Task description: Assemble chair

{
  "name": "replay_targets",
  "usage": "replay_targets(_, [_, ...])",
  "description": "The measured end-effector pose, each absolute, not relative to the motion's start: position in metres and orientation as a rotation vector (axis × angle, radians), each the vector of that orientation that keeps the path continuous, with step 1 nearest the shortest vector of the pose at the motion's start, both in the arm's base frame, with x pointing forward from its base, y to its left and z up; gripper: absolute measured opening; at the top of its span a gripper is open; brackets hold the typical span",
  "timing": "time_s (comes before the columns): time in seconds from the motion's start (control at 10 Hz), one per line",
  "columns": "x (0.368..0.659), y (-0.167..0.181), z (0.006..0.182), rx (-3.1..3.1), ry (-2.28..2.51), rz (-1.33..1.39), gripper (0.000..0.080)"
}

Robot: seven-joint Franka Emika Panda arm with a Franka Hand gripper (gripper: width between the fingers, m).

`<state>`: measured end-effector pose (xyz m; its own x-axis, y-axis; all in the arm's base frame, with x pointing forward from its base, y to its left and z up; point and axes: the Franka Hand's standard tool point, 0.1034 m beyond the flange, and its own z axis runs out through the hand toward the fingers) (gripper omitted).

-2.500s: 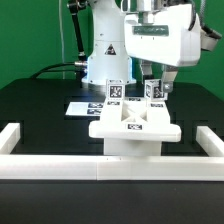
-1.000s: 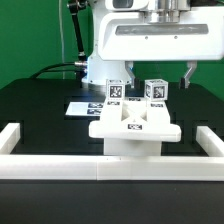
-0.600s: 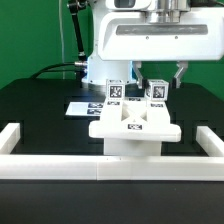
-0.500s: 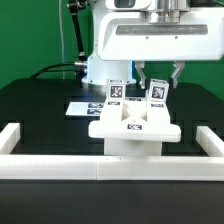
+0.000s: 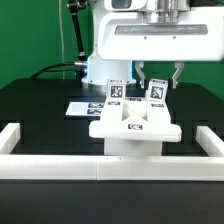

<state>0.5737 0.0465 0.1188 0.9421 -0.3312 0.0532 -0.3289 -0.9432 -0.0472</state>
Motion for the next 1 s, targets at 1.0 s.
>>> replay_targets(1.0, [0.5750,0.0483,0.1182,-2.533,1.717,-0.071,0.0287])
